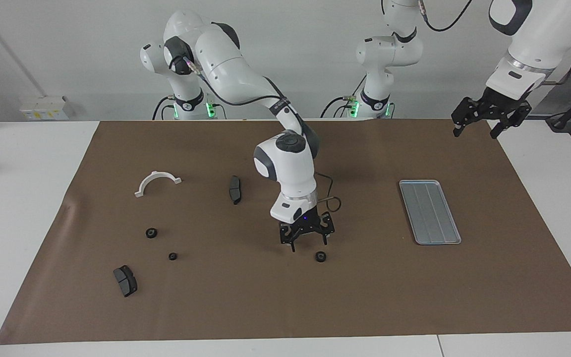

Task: Place bearing gear from tray to pile
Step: 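Grasp the third gear from the table with the right gripper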

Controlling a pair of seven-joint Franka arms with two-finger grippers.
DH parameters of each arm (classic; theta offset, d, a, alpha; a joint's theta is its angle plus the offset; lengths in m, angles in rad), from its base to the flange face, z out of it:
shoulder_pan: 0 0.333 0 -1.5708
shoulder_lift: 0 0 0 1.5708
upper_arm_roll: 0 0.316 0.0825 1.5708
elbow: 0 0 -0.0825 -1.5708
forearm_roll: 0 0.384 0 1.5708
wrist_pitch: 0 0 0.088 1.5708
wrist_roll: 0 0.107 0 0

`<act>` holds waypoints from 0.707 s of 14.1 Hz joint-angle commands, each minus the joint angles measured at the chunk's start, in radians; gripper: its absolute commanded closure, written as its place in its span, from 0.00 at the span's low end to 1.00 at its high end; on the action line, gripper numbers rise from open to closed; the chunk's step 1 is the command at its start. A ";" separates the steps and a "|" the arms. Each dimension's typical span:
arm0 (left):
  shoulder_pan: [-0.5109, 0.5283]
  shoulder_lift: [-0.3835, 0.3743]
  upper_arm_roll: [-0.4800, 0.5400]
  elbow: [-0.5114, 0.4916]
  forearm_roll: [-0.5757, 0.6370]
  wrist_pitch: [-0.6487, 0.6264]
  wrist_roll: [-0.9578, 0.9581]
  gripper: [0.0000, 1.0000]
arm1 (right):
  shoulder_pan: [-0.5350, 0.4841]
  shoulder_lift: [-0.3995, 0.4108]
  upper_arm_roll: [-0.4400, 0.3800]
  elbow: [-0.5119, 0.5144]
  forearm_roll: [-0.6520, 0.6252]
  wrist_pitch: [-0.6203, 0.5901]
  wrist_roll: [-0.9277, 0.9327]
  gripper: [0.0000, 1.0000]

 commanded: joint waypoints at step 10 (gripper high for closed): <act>0.015 0.001 -0.008 0.007 -0.007 -0.058 0.020 0.00 | 0.049 0.090 -0.027 0.063 -0.243 0.078 0.128 0.30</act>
